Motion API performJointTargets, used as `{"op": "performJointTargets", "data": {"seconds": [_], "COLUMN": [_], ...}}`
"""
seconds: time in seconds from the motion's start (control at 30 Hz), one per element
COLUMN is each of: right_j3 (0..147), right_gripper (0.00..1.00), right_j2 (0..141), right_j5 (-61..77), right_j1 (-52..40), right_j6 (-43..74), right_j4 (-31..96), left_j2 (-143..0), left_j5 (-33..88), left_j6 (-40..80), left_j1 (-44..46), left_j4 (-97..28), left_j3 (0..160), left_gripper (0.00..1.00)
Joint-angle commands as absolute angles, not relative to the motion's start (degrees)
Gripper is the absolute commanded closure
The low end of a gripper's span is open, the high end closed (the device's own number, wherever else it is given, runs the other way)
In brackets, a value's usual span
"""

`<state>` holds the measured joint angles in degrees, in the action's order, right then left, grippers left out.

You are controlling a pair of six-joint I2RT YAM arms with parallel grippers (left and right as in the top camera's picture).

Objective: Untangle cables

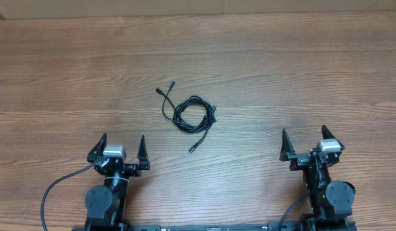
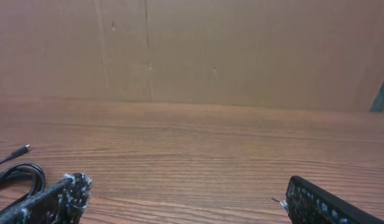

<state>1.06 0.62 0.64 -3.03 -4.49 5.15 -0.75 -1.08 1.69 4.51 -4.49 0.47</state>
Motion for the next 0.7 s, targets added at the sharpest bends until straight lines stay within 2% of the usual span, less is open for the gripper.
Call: {"op": "performJointTargets", "data": {"seconds": [0.0,0.67], "right_j3": [0.47,0.47], "right_gripper": [0.0,0.0], "right_j2": [0.19,0.19], "right_j5": [0.75,0.75], "right_j1": [-2.87,-2.87], "right_j6": [-4.58,-4.58], "right_j4": [4.8,4.8], "left_j2": [-0.27,-0.27], "left_j5": [-0.51,-0.51], "left_j6": [2.13,2.13], "left_j1": [4.84,4.84], "left_j4": [-4.45,-4.45], "left_j3": [0.3,0.3], "left_gripper": [0.0,0.0]}}
